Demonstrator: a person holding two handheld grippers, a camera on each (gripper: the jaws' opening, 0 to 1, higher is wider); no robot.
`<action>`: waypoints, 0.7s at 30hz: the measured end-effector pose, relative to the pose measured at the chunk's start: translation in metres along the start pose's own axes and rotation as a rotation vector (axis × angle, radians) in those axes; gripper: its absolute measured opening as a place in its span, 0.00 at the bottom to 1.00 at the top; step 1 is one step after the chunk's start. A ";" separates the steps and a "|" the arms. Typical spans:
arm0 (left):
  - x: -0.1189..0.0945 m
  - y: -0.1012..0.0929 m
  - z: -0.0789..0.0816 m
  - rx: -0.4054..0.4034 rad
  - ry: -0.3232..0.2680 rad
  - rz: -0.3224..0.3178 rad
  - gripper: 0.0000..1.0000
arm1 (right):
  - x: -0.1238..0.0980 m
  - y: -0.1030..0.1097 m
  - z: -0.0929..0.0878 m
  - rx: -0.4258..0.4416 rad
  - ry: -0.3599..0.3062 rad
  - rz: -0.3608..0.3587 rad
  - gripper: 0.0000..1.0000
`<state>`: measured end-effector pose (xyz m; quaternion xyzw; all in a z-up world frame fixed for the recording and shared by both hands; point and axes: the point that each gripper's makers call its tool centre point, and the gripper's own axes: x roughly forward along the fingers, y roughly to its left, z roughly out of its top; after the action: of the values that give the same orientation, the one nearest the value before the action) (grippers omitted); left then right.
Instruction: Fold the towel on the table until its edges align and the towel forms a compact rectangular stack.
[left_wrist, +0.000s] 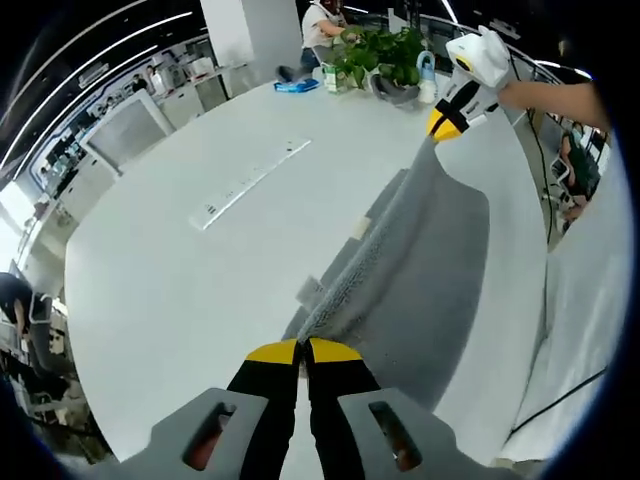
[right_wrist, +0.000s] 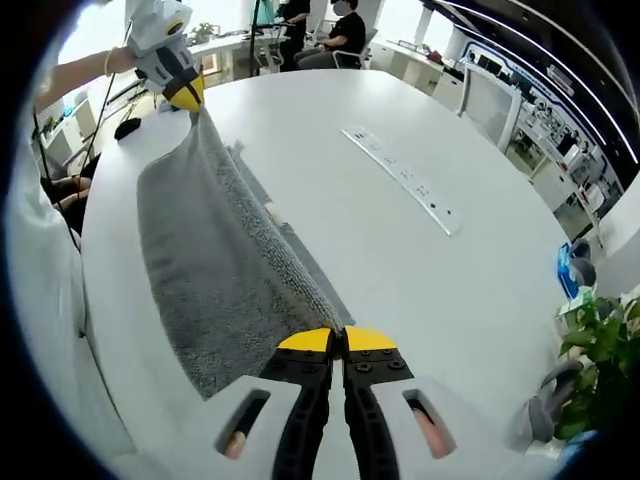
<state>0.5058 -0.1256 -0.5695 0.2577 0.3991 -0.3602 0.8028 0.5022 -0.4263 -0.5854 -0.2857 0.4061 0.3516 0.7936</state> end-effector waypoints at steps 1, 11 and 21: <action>0.003 0.001 -0.001 -0.005 0.001 0.002 0.03 | 0.004 -0.002 -0.001 0.004 0.004 -0.004 0.00; 0.033 0.006 -0.016 -0.068 0.030 -0.009 0.03 | 0.028 -0.007 -0.010 0.067 0.035 0.020 0.00; 0.053 0.009 -0.023 -0.033 0.065 0.015 0.03 | 0.050 -0.007 -0.018 0.106 0.057 0.013 0.00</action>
<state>0.5246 -0.1240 -0.6246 0.2588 0.4291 -0.3391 0.7962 0.5214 -0.4274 -0.6355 -0.2506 0.4483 0.3265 0.7935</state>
